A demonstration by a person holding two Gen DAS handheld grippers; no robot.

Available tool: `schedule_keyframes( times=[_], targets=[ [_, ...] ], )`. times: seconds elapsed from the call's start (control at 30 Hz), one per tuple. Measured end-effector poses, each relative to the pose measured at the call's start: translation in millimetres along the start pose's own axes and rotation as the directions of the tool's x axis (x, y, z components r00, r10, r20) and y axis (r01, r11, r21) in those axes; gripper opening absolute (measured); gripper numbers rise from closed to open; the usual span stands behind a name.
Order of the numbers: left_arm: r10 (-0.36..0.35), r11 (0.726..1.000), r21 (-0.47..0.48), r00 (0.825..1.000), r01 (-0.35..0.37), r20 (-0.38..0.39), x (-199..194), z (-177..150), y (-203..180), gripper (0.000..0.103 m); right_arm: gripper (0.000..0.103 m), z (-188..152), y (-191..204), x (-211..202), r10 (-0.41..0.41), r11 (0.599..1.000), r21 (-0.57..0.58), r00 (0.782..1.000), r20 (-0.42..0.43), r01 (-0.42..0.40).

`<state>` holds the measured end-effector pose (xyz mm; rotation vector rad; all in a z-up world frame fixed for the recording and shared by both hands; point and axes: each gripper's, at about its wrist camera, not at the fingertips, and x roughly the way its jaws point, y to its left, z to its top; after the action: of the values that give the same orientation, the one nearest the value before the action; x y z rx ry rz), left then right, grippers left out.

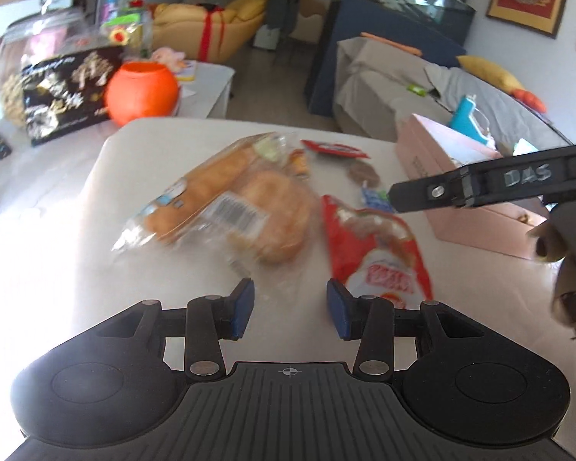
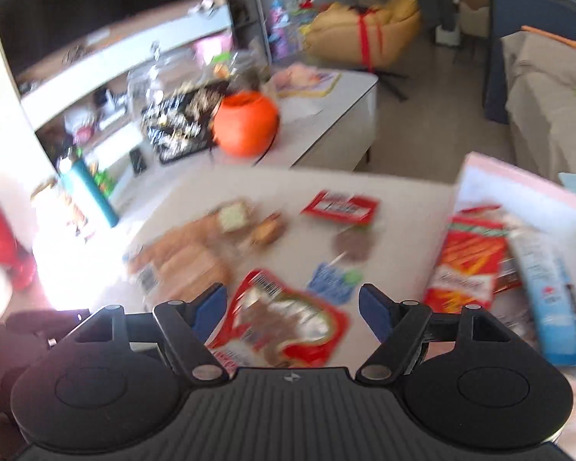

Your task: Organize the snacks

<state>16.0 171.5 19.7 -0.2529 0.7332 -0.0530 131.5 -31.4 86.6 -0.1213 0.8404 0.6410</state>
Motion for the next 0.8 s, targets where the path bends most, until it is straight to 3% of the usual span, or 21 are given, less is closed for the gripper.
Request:
schedule_keyframes(
  times=[0.1,0.27,0.37,0.5,0.6,0.7,0.8],
  targets=[
    [-0.006,1.000,-0.024,1.000,0.006,0.005,-7.9,-5.7,9.1,0.046,0.076,0.9,17.4,25.2,-0.033,0.999,0.012,0.999,-0.025,0.033],
    [-0.026,0.998,-0.052,1.000,0.027,0.012,-15.7,-11.0,15.5,0.046,0.076,19.3,23.4,61.1,-0.177,0.983,0.053,0.984,0.000,0.177],
    [-0.014,0.999,-0.052,1.000,0.015,0.014,-20.0,-14.0,17.9,0.046,0.062,27.8,14.0,94.5,-0.290,0.954,0.070,0.957,-0.033,0.291],
    [0.015,0.999,-0.032,1.000,-0.015,0.014,-23.4,-17.2,17.1,0.046,0.056,21.1,10.6,103.2,-0.338,0.937,0.077,0.940,-0.038,0.340],
    [0.024,0.999,-0.027,1.000,-0.023,0.011,-22.0,-15.8,15.9,0.046,0.039,12.2,22.8,92.0,-0.292,0.955,0.036,0.955,-0.052,0.294],
    [0.025,0.999,-0.019,1.000,-0.025,0.008,-21.5,-15.9,12.5,0.047,0.028,-1.5,34.7,74.9,-0.181,0.983,0.008,0.980,-0.081,0.183],
    [0.028,1.000,-0.010,1.000,-0.028,0.001,-21.8,-15.9,8.2,0.047,0.026,-19.4,41.7,57.5,-0.079,0.997,-0.004,0.991,-0.105,0.079]
  ],
)
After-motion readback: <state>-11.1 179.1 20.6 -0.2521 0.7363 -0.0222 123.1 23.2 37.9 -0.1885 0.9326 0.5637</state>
